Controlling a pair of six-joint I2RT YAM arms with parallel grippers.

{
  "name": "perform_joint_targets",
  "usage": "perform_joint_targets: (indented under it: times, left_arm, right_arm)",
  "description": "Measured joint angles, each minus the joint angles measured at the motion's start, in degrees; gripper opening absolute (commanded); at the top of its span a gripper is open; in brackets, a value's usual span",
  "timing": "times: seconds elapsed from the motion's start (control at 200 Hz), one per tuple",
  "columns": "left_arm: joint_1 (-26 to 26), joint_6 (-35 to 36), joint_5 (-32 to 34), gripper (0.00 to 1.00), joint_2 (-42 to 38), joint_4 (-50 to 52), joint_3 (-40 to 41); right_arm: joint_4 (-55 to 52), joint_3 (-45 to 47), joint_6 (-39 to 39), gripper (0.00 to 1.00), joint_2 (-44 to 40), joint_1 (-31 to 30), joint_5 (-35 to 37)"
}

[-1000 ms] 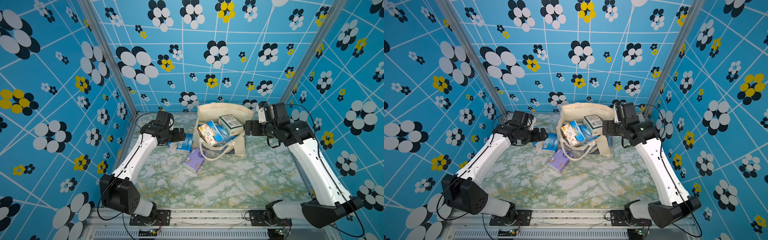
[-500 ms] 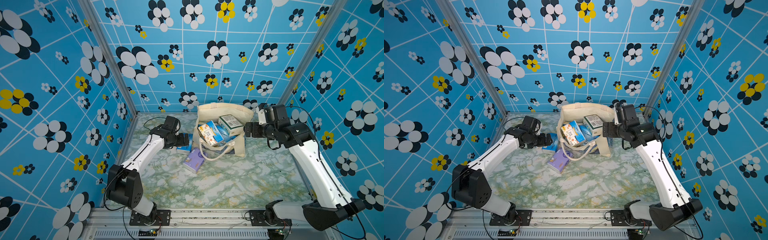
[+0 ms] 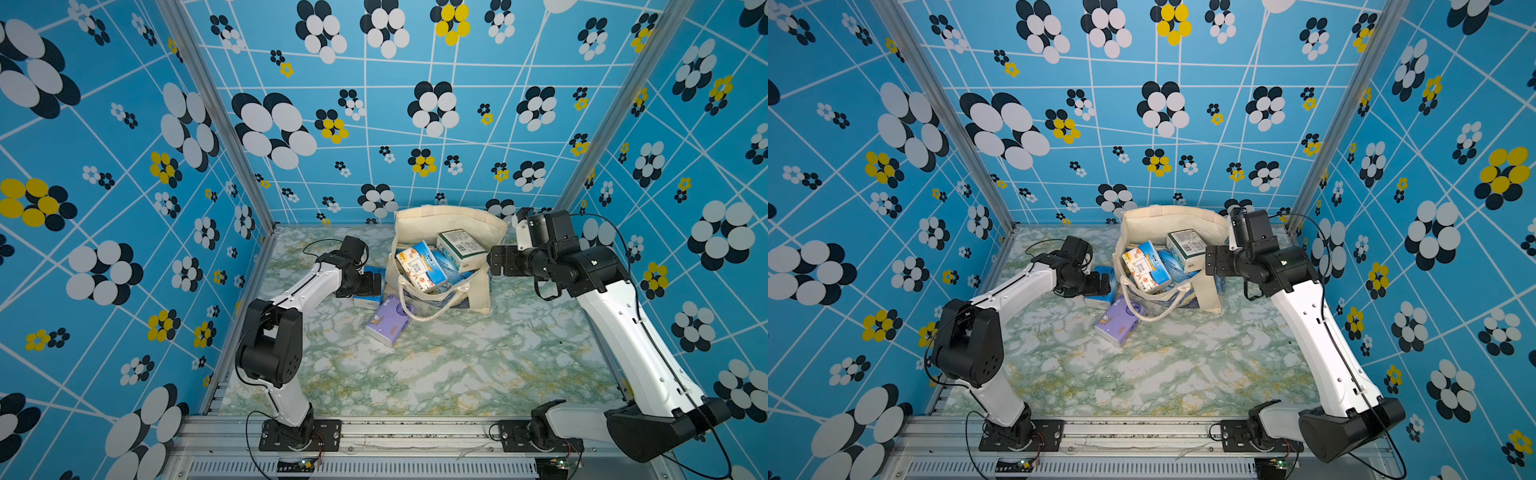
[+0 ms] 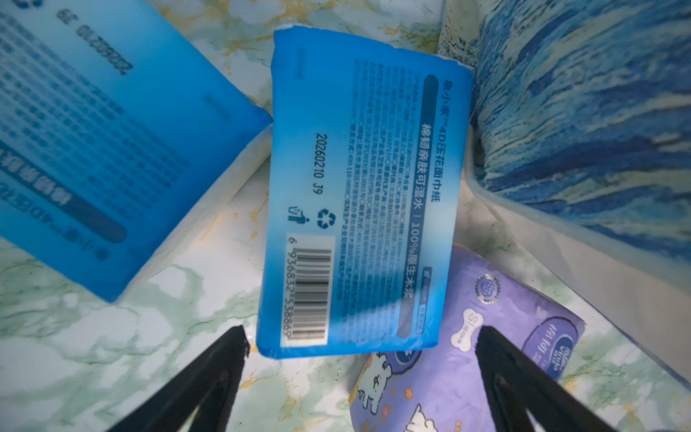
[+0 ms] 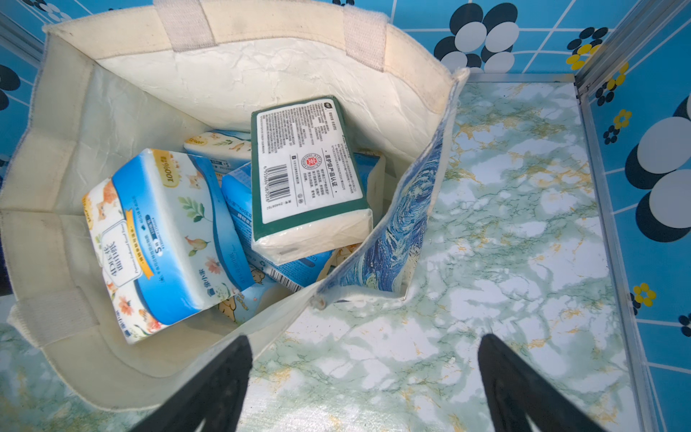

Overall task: Put tissues into the canvas bag
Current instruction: Pick up the pack of facial tissues from the center of the board.

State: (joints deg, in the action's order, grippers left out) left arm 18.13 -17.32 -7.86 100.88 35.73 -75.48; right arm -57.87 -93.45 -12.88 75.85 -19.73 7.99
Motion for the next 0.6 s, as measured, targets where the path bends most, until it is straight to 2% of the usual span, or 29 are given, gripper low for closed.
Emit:
perform_joint_targets:
  times: [0.335, 0.6]
  left_arm:
    - [1.33, 3.58, 1.33, 0.99, 4.7, -1.22, -3.63]
    - [3.5, 4.57, 5.9, 0.99, 7.45, -1.07, -5.35]
  right_arm:
    - [0.02, 0.02, 0.02, 0.97, -0.07, 0.02, 0.0]
    - [0.07, 0.44, 0.17, 0.97, -0.57, 0.0, 0.02]
